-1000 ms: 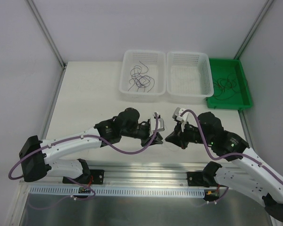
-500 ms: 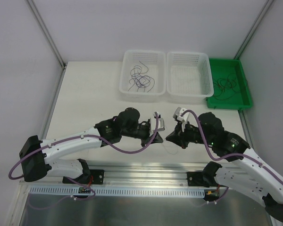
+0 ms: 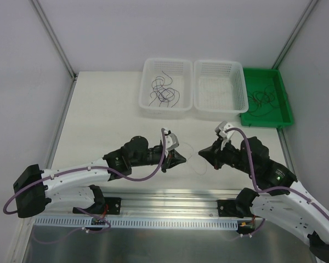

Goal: Untangle the cables
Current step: Untie the cable.

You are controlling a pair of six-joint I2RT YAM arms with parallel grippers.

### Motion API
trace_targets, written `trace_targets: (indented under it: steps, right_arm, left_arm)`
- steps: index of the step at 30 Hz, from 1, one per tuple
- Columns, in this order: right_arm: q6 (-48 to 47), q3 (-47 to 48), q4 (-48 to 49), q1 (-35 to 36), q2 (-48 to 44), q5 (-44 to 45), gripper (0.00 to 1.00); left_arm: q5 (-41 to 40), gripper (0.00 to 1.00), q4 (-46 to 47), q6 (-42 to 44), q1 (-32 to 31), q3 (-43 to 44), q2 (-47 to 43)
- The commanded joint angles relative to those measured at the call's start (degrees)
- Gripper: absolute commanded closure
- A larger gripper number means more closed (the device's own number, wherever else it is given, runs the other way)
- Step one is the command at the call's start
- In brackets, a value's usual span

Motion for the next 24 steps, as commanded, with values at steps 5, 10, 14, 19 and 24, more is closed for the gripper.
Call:
trace_targets:
  steps: [5,10,14,19,24]
  right_arm:
    - [7.57,-3.70,9.28,-0.59,-6.60,11.98,0.99]
    - [4.59,-0.46,6.22,-0.59,-1.61,5.06,0.99]
    - [-0.41,1.39,1.38,-0.50,2.70,-0.04,0.99]
    - [-4.55,2.27,-2.85,-0.41,4.83,-2.95,0.99]
    - [-5.87,2.80,-3.46,0.11,5.70,-5.68,0.99]
  left_arm:
    - [-1.27,1.00,9.91,-10.86,-0.03,-5.93,1.79]
    - [-1.09,0.99,10.71,-11.40,-0.03,-6.20,1.45]
    - [-2.22,0.63,3.18,-6.40,0.06,-1.73,-1.01]
    - [-3.20,0.46,-12.74,3.28,0.23,7.86,-0.32]
    - [1.27,0.45,-17.67,8.90,0.67,12.87,1.61]
